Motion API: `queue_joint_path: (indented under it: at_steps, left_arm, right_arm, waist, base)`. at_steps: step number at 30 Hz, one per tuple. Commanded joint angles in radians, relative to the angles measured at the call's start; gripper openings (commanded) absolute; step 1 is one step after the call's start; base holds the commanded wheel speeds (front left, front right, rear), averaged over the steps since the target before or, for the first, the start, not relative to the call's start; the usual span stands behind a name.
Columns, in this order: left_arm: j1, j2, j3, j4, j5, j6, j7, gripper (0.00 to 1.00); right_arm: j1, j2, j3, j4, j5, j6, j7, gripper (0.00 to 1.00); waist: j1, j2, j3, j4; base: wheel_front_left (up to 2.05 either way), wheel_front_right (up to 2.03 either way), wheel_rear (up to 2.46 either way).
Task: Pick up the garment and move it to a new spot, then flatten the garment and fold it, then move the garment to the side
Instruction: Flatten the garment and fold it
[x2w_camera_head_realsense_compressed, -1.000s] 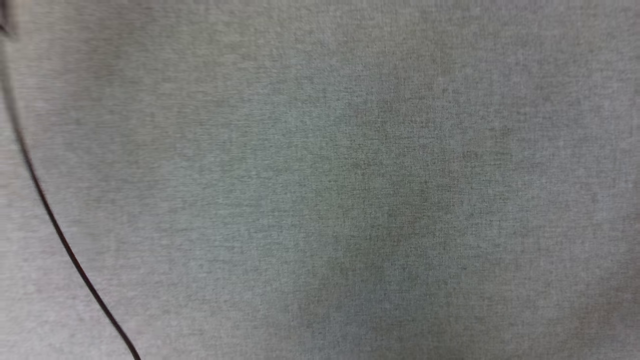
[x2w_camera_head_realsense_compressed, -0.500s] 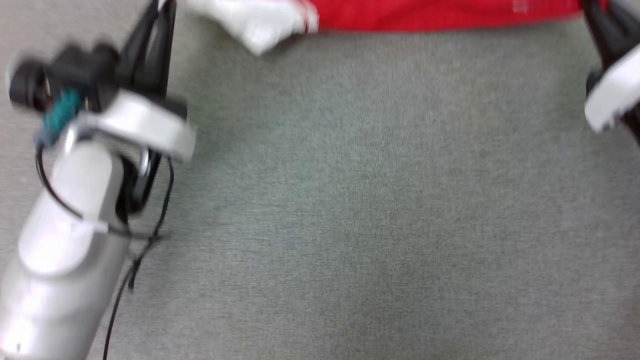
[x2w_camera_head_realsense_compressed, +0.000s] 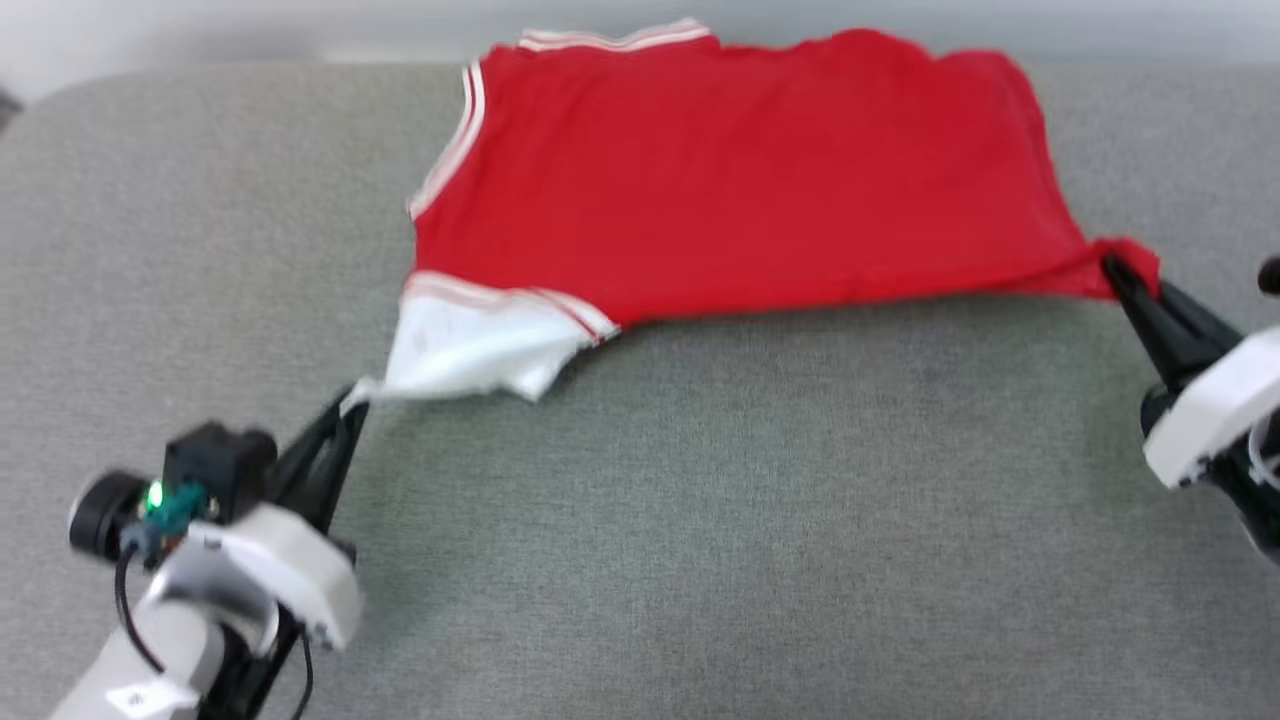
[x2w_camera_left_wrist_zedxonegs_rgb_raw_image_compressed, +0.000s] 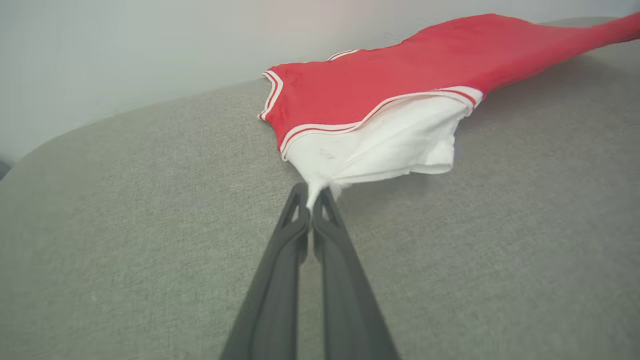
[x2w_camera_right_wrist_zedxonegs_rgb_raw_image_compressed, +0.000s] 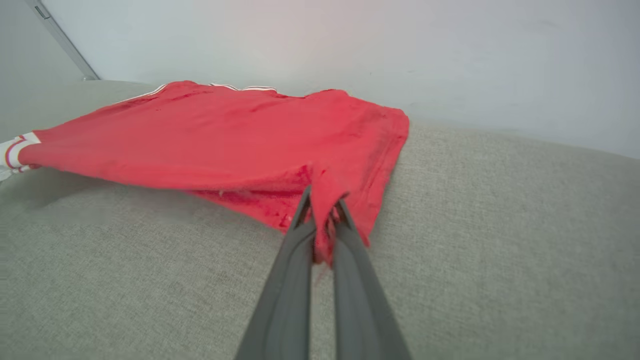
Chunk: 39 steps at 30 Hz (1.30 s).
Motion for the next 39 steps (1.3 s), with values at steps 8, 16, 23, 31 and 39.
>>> queue_joint_path:
  at_steps: [8, 16, 23, 31, 39]
  left_arm:
    - [0.196, 0.065, -0.015, -0.149, -0.057, 0.023, 0.101, 0.00]
    - [0.364, 0.108, -0.011, -0.269, -0.160, 0.042, 0.189, 0.00]
    - [0.469, 0.155, -0.031, -0.371, -0.235, 0.029, 0.272, 0.00]
    - [0.479, 0.173, -0.023, -0.419, -0.256, 0.023, 0.281, 0.00]
    - [0.361, 0.175, 0.041, -0.423, -0.193, 0.020, 0.193, 0.00]
  right_arm:
    - [0.131, -0.028, 0.030, -0.014, 0.020, -0.001, 0.009, 0.00]
    - [0.272, -0.076, 0.025, -0.066, 0.016, -0.001, 0.080, 0.00]
    - [0.430, -0.117, -0.021, -0.165, 0.060, -0.001, 0.176, 0.00]
    - [0.535, -0.119, -0.108, -0.278, 0.087, -0.001, 0.255, 0.00]
    - [0.517, -0.076, -0.228, -0.381, 0.140, -0.001, 0.315, 0.00]
  waist:
    - [0.0003, 0.0000, -0.086, 0.011]
    - [0.0003, 0.0000, -0.148, 0.007]
    - [0.0003, 0.0000, -0.168, -0.002]
    - [0.0003, 0.0000, -0.144, -0.025]
    - [0.0003, 0.0000, -0.095, -0.041]
  base:
    - [0.00, 0.00, 0.00]
    - [0.00, 0.00, 0.00]
    - [0.00, 0.00, 0.00]
    - [0.00, 0.00, 0.00]
    - [0.00, 0.00, 0.00]
